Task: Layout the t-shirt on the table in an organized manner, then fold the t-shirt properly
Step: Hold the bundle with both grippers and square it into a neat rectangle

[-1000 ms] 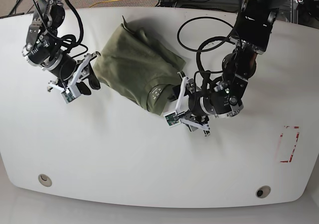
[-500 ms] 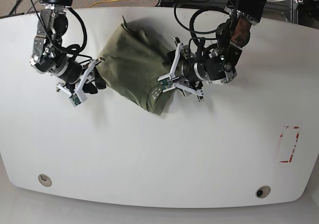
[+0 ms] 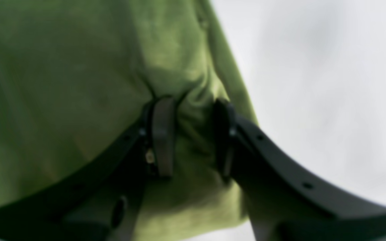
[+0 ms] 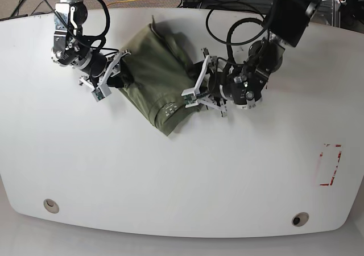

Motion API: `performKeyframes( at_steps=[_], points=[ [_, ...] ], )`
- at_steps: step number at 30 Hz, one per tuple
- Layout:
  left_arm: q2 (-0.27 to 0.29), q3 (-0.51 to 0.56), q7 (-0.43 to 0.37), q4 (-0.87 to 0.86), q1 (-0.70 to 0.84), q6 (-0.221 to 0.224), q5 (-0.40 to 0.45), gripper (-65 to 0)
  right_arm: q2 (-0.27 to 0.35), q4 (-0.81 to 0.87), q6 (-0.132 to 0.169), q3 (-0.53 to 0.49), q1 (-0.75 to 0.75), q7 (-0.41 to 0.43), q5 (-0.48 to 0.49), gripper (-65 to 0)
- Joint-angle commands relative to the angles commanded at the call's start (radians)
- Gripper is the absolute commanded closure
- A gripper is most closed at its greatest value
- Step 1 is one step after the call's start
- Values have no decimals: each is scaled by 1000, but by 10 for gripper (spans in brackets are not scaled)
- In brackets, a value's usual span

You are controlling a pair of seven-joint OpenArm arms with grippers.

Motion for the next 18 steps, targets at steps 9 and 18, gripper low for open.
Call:
performKeyframes(
  at_steps=[9,18],
  points=[
    [-6,32,-40,-157,-158,0,-6,-318,-48,117,0,2,-91,5,-3,-187],
    [-11,29,-40,-152,-232,0,-8,-318,-120,190,0,-2,-114,0,-5,-187]
  ],
)
